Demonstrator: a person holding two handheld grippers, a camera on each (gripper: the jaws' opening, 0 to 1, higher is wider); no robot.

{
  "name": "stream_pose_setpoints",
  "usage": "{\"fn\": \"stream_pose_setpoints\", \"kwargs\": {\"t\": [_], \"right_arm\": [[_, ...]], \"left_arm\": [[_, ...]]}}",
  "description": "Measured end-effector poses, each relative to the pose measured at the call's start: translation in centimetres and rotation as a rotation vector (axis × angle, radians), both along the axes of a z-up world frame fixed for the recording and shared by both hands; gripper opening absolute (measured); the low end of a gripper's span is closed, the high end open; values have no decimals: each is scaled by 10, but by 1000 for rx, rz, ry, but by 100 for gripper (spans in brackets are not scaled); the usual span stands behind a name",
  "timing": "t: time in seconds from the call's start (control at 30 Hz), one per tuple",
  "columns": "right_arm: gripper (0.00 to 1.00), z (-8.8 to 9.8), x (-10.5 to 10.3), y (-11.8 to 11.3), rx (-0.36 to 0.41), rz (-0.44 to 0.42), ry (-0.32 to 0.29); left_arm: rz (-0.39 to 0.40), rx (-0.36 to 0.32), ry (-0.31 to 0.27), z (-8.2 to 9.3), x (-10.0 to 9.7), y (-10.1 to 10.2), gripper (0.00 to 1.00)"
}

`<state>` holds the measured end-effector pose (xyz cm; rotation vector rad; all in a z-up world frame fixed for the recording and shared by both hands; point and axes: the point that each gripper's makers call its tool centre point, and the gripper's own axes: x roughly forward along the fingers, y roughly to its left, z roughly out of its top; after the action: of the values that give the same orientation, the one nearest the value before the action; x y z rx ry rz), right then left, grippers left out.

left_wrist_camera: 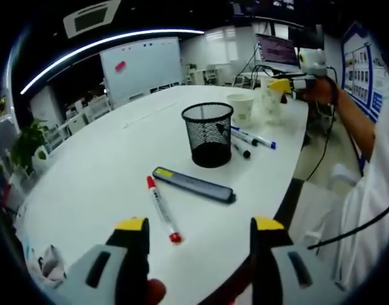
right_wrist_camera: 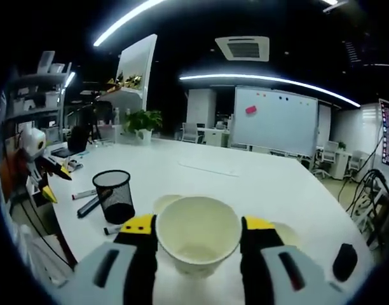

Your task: Place the scattered laser pointers and whiteboard markers into the pen holder and stack the scattered paper cups together

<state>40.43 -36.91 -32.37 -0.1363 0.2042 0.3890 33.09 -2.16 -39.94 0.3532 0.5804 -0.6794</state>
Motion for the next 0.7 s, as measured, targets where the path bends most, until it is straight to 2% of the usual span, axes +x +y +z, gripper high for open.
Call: {"fn": "stream_pose_setpoints", "kwargs": {"t": [0.43, 0.7], "right_arm": [[52, 10, 1, -3, -7, -4, -18], [51, 8, 3, -5, -4, -3, -15]], "left_arm": [[-1, 5, 2, -1, 0, 0, 64], [-1, 7, 2, -1, 0, -1, 64]]}}
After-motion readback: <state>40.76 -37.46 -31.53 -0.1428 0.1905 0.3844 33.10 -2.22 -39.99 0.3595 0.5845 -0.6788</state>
